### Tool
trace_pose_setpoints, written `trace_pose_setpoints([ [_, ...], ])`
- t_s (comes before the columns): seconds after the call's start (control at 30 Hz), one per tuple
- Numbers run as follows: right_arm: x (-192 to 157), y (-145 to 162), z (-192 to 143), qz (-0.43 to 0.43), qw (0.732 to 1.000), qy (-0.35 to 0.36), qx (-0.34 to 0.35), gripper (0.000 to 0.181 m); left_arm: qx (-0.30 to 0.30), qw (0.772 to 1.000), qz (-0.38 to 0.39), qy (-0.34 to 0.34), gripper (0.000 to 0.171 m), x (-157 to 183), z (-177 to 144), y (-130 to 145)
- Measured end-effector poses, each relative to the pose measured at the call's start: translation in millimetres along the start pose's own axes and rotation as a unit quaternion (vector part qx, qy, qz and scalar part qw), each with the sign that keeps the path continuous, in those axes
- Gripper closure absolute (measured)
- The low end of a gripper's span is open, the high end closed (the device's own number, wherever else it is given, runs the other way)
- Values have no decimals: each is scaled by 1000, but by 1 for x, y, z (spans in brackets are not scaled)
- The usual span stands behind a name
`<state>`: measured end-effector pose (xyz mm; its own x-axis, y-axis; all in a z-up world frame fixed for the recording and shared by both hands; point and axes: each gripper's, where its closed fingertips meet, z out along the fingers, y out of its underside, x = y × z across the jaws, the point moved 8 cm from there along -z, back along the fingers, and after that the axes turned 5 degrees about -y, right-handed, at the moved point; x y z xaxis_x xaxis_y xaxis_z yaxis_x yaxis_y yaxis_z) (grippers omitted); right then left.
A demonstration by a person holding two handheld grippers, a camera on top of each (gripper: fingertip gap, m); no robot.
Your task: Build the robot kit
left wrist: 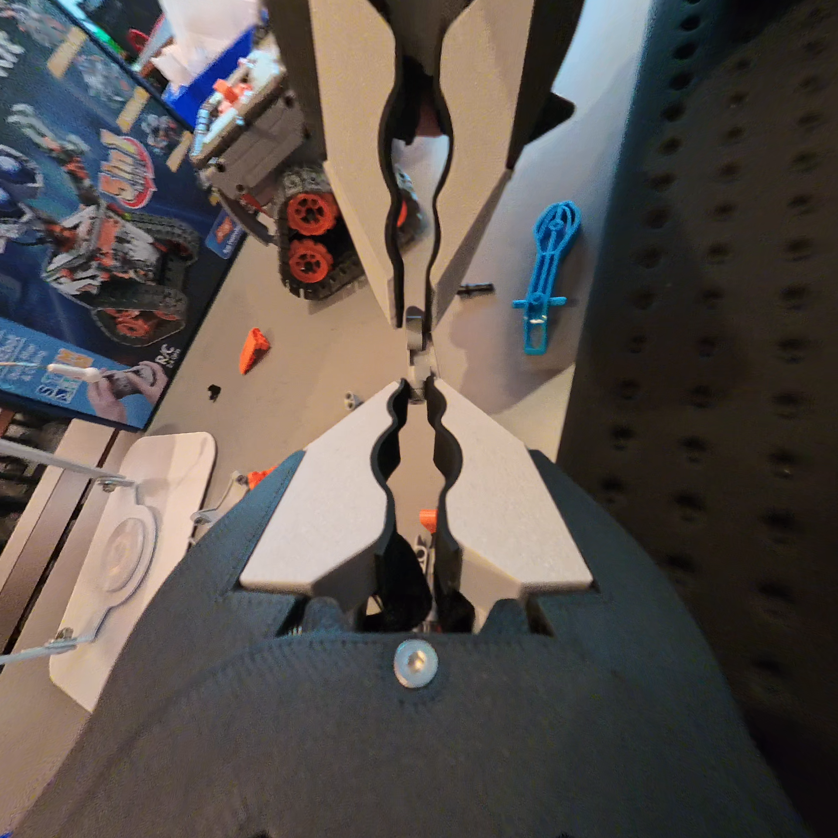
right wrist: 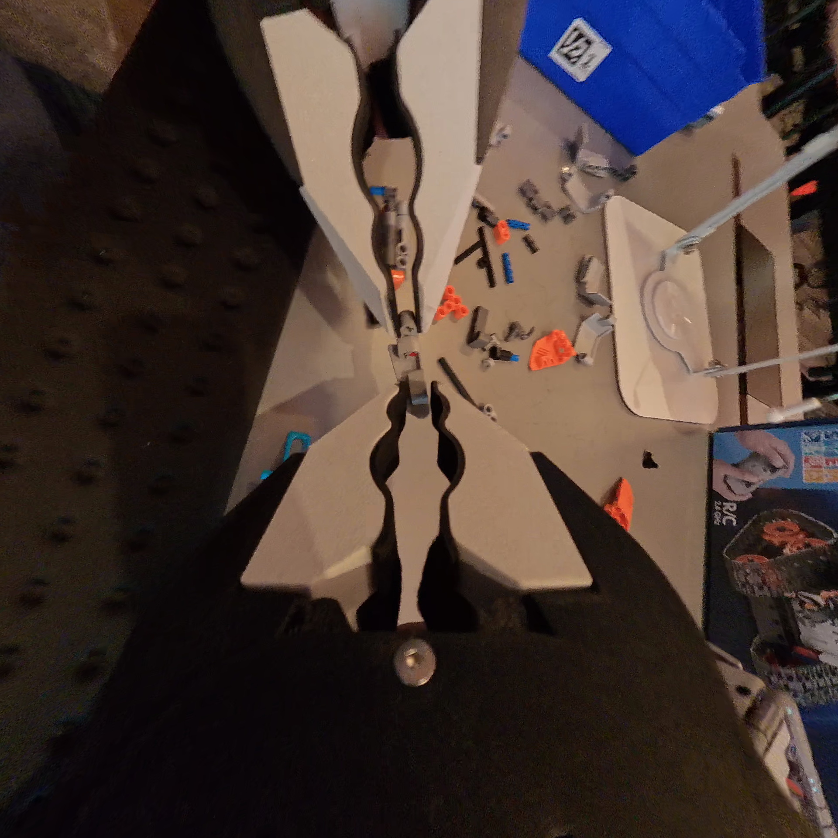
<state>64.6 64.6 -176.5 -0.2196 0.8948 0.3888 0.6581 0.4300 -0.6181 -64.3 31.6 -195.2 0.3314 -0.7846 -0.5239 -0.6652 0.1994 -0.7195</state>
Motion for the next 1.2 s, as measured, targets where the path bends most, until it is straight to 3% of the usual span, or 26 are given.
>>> trace_pose_setpoints([
  [0.17, 26, -2, -25, 125, 986, 76, 80, 156, 79, 991, -79, -68, 166, -22, -13, -7],
  [0.3, 31, -2, -27, 247, 952, 0, 183, 161, 147, 974, -135, -105, 166, -37, -25, -15],
  [0.47, 36, -15, -30, 302, 905, -44, 296, 165, 174, 967, -132, -132, 166, -37, -27, -22],
  [0.57, 37, -18, -30, 310, 894, -48, 321, 169, 169, 968, -107, -151, 166, -33, -25, -24],
  [0.63, 38, -18, -30, 305, 896, -35, 320, 179, 173, 966, -101, -161, 166, -32, -26, -26],
  [0.77, 39, -17, -30, 286, 909, -32, 301, 180, 164, 970, -95, -153, 165, -29, -23, -26],
  [0.97, 36, -19, -24, 208, 960, -33, 185, 181, 167, 976, -65, -120, 153, -34, -34, -29],
  [1.07, 32, -25, -19, 167, 974, -60, 140, 181, 145, 986, -20, -84, 151, -39, -38, -34],
  [1.2, 29, -37, -13, 114, 986, -70, 98, 181, 94, 995, 15, 13, 149, -35, -31, -37],
])
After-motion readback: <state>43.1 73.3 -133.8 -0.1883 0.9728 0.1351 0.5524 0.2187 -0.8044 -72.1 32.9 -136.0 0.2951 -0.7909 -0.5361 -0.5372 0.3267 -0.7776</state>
